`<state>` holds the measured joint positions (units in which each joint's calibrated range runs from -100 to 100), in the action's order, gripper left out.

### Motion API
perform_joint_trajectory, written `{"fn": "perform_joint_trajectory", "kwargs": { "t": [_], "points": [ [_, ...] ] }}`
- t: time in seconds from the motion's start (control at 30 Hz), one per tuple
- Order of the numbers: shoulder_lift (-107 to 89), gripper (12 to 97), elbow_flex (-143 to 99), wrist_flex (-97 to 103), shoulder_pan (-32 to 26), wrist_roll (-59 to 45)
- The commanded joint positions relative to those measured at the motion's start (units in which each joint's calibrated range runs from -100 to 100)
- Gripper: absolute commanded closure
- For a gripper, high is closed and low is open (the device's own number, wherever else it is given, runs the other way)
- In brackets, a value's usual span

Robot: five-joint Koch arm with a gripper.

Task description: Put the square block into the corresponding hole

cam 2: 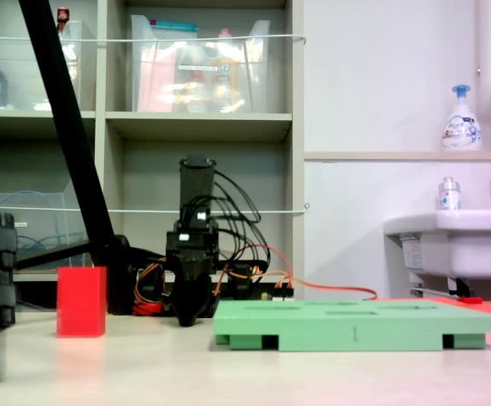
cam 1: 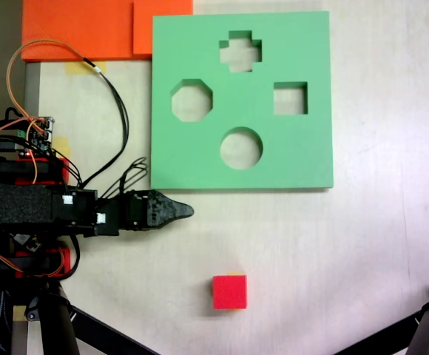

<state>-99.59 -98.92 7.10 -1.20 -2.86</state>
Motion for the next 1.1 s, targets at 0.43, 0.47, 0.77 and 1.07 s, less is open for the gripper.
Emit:
{"fn": "perform_joint_trajectory", "kwargs": {
  "t": [0.43,0.47,0.77,1.07],
  "points": [
    [-0.4,59.6,-1.1,-5.7,-0.2,0.3],
    [-0.4,59.6,-1.1,-5.7,-0.2,0.3],
    [-0.4,59.5,-1.1,-5.7,-0.3,0.3],
    [-0.4,59.5,-1.1,-1.2,2.7,6.8]
  ]
}}
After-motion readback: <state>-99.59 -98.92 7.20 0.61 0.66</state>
